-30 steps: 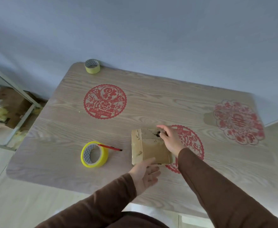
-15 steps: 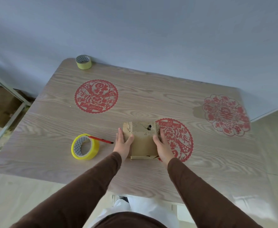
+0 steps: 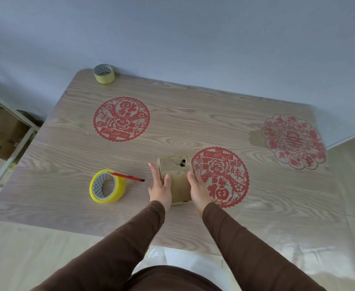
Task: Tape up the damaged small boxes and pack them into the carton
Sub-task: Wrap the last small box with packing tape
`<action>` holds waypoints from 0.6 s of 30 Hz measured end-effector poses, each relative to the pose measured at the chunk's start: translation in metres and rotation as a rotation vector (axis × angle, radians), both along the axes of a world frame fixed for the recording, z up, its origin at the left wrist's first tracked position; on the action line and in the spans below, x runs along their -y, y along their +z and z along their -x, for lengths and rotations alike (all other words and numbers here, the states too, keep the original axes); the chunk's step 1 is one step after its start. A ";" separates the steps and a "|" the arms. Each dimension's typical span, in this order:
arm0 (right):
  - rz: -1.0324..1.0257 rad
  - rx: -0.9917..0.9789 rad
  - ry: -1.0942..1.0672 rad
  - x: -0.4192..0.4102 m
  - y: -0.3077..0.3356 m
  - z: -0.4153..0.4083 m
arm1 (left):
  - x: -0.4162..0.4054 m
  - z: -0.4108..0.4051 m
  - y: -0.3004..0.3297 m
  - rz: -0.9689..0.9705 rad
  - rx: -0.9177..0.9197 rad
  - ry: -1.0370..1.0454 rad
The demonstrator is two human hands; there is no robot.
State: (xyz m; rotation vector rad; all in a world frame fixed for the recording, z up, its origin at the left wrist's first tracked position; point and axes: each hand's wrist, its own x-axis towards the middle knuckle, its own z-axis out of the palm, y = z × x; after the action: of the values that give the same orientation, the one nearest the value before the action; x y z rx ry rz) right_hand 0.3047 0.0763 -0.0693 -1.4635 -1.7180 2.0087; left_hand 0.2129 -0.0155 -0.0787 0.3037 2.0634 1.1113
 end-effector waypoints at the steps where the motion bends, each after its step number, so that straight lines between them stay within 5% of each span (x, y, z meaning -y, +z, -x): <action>1: -0.011 0.001 0.000 0.000 -0.002 0.001 | 0.000 0.002 -0.001 -0.030 0.054 0.030; 5: -0.021 0.000 0.041 -0.009 0.000 0.004 | -0.001 0.009 -0.009 -0.135 0.280 0.149; 11: -0.196 0.143 0.123 -0.020 0.001 0.021 | -0.022 0.032 0.010 0.057 0.138 0.161; 18: -0.332 0.178 0.180 -0.031 -0.002 0.040 | -0.032 0.039 0.017 0.069 -0.009 0.033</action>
State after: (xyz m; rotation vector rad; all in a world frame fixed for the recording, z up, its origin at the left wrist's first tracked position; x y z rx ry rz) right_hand 0.2642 0.1069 -0.0710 -1.4530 -2.1997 1.5985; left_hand 0.1735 0.0169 -0.0619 0.2415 2.1172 1.0573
